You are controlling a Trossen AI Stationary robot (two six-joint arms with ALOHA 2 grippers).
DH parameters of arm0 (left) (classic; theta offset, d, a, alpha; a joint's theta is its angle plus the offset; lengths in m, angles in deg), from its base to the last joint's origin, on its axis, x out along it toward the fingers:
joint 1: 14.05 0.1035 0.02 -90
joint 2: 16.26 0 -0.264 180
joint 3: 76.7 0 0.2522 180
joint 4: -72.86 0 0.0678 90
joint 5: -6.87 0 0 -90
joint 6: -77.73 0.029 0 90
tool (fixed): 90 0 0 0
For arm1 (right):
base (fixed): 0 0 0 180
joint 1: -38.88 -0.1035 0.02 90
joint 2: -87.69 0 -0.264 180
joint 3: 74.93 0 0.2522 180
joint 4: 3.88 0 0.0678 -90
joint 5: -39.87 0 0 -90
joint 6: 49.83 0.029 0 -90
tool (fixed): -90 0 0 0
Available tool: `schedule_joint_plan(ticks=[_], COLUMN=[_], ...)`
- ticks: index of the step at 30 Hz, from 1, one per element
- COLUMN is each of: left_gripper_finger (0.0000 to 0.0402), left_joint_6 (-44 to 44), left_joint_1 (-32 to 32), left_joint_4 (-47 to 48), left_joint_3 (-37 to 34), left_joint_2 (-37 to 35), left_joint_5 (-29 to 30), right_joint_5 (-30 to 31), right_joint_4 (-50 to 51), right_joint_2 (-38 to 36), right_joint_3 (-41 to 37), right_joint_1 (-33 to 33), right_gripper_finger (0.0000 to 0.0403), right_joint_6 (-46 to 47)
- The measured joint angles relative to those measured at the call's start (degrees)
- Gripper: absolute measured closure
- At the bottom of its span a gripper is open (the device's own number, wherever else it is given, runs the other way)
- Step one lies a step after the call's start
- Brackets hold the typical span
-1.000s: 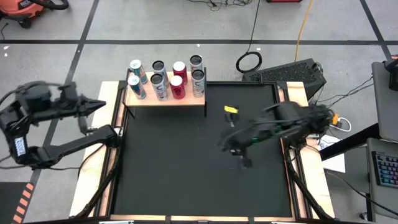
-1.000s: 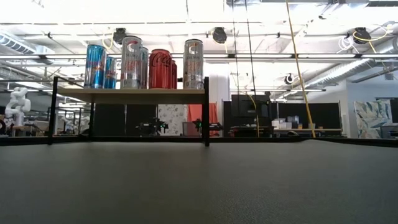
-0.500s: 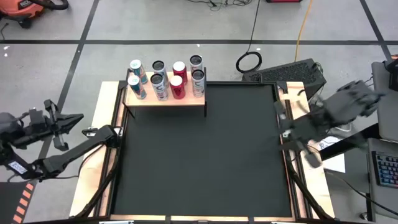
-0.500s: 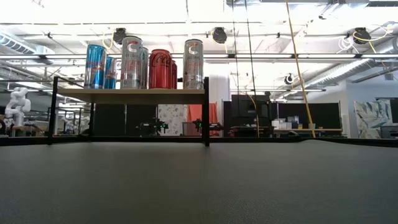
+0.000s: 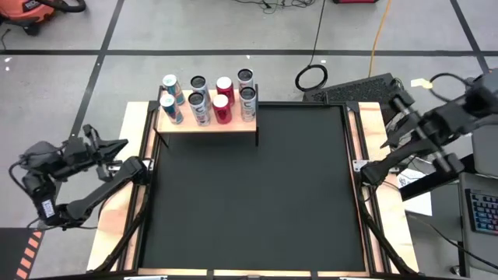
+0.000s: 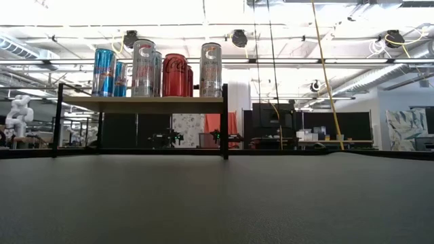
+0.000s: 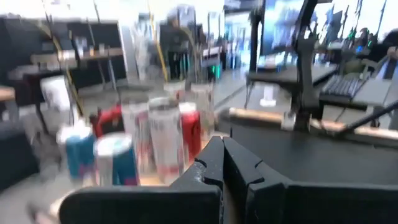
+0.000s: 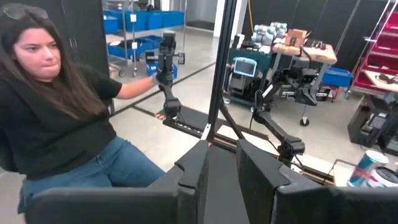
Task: Place canned beverage on shelf
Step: Return to Home Position
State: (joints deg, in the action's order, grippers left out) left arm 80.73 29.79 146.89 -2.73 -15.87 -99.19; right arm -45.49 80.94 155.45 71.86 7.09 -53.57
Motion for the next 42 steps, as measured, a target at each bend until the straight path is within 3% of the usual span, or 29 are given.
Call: schedule_joint_plan(ticks=[4, 8, 20, 24, 31, 39, 42], left_gripper_finger=[0.0401, 0.0401, 0.0402, 0.0401, 0.0402, 0.0402, 0.0401], left_joint_6=[0.32, 0.31, -1.22, -2.77, -6.2, -6.73, -7.08], left_joint_1=[1.54, 2.82, 4.94, 4.9, 4.9, 4.9, 4.72], left_joint_4=[-6.24, -12.57, -24.7, -31.21, -41.27, -47.77, -52.06], left_joint_3=[-4.05, -7.57, -22.46, -26.0, -30.86, -37.98, -41.5], left_joint_2=[-0.08, -0.1, -0.12, -0.12, -0.12, -0.14, -0.14], left_joint_5=[-1.39, -1.48, -2.22, -3.45, -4.86, -4.86, -5.37], right_joint_5=[0.02, 0.04, -0.19, -0.26, -0.26, -0.5, -3.87], right_joint_4=[-1.81, -6.87, -38.38, -46.67, -58.57, -68.47, -74.63], right_joint_2=[-5.89, -13.58, -45.99, -53.61, -59.77, -60.6, -60.62], right_joint_3=[-6.28, -17.82, -70.26, -83.85, -100.08, -112.96, -118.13], right_joint_1=[0.02, 0.02, 0.06, 0.07, 0.06, 0.04, 0.04], right_gripper_finger=[0.0335, 0.0335, 0.0335, 0.0335, 0.0335, 0.0335, 0.0335], right_joint_6=[0.23, 0.44, 1.24, 1.52, -1.35, -1.74, -3.05])
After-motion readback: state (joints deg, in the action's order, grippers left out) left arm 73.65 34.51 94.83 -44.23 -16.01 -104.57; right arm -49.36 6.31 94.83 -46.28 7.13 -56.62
